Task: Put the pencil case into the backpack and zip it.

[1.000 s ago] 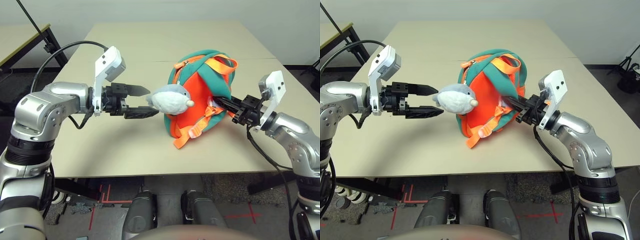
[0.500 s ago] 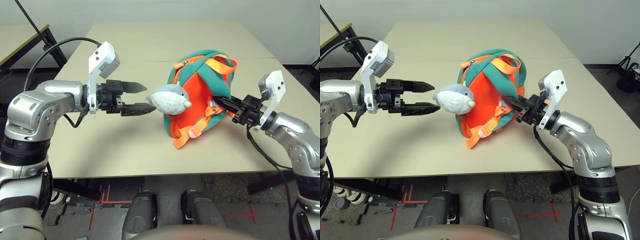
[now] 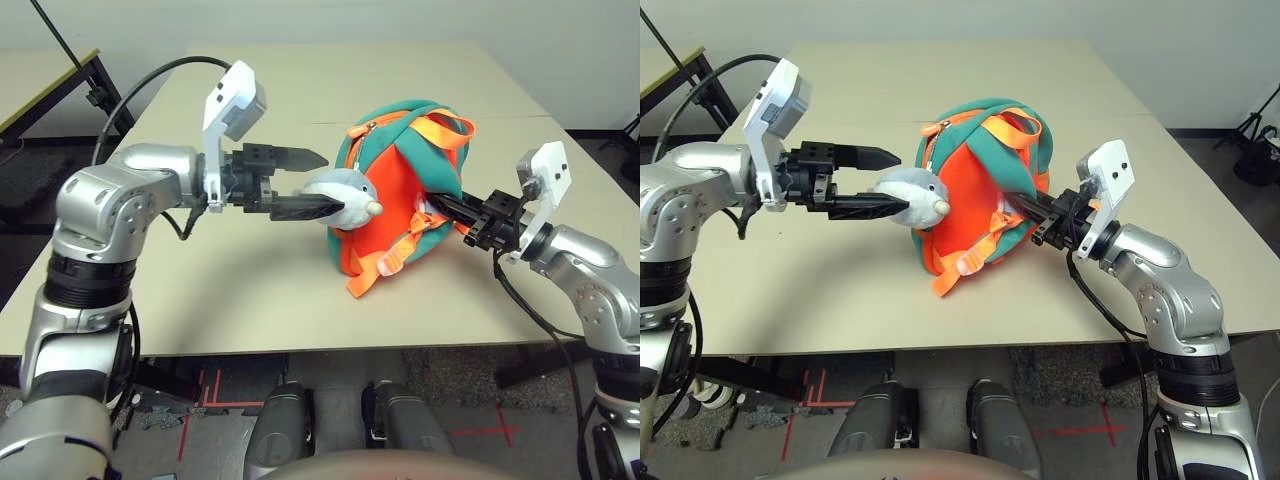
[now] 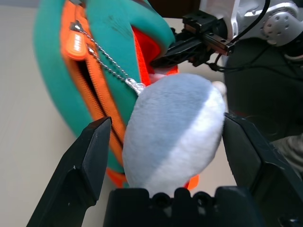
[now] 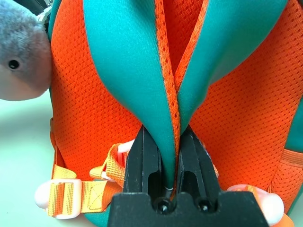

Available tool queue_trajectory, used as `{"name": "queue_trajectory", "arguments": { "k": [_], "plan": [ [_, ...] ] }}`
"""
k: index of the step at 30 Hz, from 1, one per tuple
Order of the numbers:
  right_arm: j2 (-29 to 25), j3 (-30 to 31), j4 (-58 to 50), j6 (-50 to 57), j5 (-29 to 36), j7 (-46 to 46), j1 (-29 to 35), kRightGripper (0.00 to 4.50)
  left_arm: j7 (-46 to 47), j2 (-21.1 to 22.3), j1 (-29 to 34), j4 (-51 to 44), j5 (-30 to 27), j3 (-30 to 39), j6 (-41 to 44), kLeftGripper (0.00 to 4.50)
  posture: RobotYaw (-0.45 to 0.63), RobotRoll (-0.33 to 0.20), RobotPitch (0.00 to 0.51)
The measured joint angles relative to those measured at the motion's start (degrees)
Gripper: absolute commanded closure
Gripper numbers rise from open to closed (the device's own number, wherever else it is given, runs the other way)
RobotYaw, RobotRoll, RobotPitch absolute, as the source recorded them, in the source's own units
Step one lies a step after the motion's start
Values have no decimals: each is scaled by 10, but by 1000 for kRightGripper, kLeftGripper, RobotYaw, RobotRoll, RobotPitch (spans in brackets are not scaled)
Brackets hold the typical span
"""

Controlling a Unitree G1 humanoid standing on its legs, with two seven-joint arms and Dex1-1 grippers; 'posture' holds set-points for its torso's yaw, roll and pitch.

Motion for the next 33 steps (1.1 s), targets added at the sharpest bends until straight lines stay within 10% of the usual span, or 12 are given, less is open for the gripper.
{"name": "queue_trajectory", "arguments": {
  "k": [5,15,33],
  "plan": [
    [0,-1,-8,0,0,-7,6,4437,-6,-15,2,5,7,-14,-4,595,66,0,47],
    [0,-2,-13,1,0,-9,8,4437,-8,-17,20,11,6,-13,0,4110,82,0,53],
    [-1,1,-6,3,0,0,0,4437,18,49,128,-27,5,31,32,4230,119,0,81]
  ]
}}
